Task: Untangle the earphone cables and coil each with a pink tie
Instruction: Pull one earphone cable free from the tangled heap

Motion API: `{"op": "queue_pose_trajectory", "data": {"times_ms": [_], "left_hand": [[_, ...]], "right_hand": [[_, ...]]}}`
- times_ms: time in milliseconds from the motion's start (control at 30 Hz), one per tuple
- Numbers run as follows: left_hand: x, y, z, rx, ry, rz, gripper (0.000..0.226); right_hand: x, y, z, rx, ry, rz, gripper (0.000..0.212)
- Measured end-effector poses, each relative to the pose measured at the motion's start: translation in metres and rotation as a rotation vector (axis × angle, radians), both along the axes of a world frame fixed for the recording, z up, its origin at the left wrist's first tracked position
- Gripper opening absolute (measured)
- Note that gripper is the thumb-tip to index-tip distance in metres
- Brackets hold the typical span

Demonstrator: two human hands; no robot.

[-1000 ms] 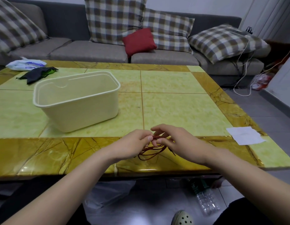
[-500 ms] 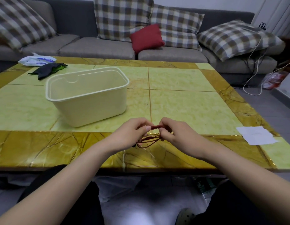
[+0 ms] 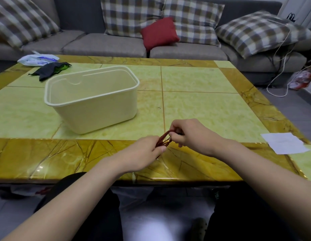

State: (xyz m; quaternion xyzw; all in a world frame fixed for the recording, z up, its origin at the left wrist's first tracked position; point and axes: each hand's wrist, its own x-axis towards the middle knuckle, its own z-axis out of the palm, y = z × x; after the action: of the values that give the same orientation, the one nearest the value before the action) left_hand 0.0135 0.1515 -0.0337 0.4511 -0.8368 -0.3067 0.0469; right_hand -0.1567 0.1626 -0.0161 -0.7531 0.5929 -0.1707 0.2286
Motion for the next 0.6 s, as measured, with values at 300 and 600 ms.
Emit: {"op": "queue_pose_trajectory", "data": {"times_ms": [300, 600], "left_hand": [[0.009, -0.017, -0.008, 0.14, 0.027, -0.009, 0.022], [0.017, -0.039, -0.027, 0.179, 0.243, 0.292, 0.028]], "right_hand": [[0.008, -0.021, -0.016, -0.036, -0.004, 0.047, 0.012], [0.005, -0.034, -0.053, 0.018, -0.144, -0.096, 0.018]]}}
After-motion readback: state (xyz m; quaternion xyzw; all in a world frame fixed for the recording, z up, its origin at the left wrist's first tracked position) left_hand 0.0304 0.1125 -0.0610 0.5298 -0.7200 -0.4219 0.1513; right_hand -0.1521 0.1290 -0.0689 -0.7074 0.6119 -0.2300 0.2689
